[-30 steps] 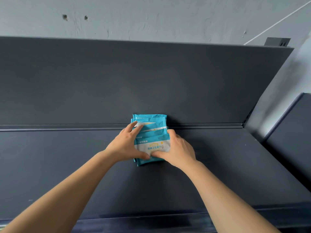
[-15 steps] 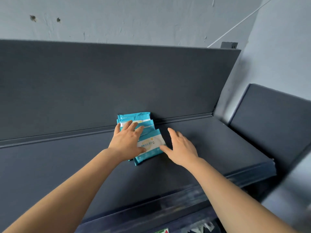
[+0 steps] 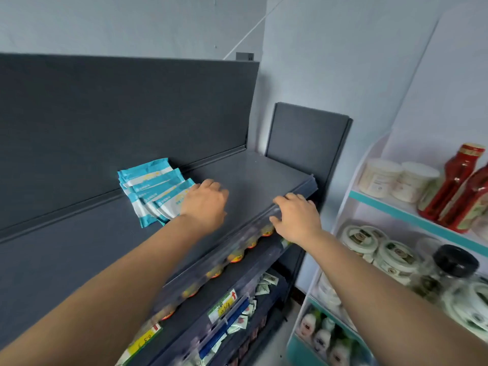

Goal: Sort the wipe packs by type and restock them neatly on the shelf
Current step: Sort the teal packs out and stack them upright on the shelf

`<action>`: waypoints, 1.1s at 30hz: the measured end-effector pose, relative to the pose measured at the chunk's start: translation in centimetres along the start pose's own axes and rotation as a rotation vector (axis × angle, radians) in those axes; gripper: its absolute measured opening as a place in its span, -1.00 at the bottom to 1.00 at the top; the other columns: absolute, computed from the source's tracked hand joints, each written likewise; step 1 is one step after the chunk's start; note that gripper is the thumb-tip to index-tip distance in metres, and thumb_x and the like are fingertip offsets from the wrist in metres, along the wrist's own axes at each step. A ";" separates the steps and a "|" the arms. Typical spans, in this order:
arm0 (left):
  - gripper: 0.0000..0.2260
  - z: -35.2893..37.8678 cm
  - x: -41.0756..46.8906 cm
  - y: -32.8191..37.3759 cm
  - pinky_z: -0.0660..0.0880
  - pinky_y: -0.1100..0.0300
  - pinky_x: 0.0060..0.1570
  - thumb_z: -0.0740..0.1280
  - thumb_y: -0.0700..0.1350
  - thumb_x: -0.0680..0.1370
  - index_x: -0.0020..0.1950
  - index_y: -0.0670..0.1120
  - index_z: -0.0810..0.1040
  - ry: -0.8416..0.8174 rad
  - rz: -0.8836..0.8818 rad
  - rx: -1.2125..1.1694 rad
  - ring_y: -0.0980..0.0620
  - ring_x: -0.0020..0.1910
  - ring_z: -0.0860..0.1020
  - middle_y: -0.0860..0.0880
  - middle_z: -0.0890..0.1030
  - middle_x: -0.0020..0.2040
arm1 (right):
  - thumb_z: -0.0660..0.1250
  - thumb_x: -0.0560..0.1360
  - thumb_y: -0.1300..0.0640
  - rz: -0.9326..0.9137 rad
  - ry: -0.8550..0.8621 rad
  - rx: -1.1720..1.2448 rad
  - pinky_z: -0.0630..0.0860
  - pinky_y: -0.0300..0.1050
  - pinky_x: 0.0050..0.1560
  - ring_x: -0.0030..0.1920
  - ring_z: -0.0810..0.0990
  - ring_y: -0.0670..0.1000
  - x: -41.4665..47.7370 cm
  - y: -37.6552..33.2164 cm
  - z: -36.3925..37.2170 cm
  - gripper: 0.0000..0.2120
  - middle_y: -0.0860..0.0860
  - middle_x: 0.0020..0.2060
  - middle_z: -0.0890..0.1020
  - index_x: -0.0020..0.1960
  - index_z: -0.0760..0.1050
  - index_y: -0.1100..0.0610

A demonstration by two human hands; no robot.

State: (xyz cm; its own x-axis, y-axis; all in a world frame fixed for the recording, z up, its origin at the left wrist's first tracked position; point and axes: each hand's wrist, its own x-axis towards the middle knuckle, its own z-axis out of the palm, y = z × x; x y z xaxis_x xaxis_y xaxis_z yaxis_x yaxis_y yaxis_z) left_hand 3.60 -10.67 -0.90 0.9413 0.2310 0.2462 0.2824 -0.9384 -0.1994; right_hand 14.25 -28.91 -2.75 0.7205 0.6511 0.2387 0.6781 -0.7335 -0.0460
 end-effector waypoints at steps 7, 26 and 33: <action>-0.69 -1.7 -2.0 7.9 0.35 0.05 0.20 0.27 -0.01 0.52 0.25 -0.04 0.46 0.038 0.188 -0.051 -0.07 0.29 0.37 -0.03 0.48 0.24 | 0.26 0.53 -0.08 0.203 -0.036 -0.066 0.41 0.00 0.18 0.25 0.45 0.13 -9.8 5.7 -2.3 -0.58 0.06 0.22 0.50 0.34 0.39 0.04; -0.65 -2.6 -17.7 38.0 0.43 0.01 0.13 0.29 -0.02 0.55 0.32 -0.06 0.43 -0.123 0.590 -0.223 -0.09 0.26 0.40 -0.06 0.49 0.25 | 0.29 0.52 -0.01 0.636 -0.208 -0.049 0.48 0.04 0.13 0.25 0.43 0.15 -45.4 19.3 -4.8 -0.58 0.10 0.18 0.50 0.33 0.39 0.09; -0.75 -1.6 -22.3 45.8 0.45 0.09 0.04 0.29 -0.09 0.51 0.17 -0.06 0.50 -0.143 0.793 -0.263 -0.05 0.17 0.45 -0.03 0.54 0.14 | 0.28 0.55 -0.03 0.855 -0.296 -0.048 0.47 0.04 0.19 0.25 0.43 0.11 -54.7 20.7 -3.8 -0.59 0.07 0.21 0.50 0.35 0.38 0.08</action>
State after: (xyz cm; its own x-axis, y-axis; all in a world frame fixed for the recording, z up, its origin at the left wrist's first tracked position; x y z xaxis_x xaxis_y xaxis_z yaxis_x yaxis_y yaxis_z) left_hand -4.81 -59.18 -13.98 0.8617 -0.5074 0.0009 -0.5071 -0.8613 -0.0306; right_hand -11.67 -80.46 -13.07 0.9879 -0.1011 -0.1176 -0.1077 -0.9929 -0.0511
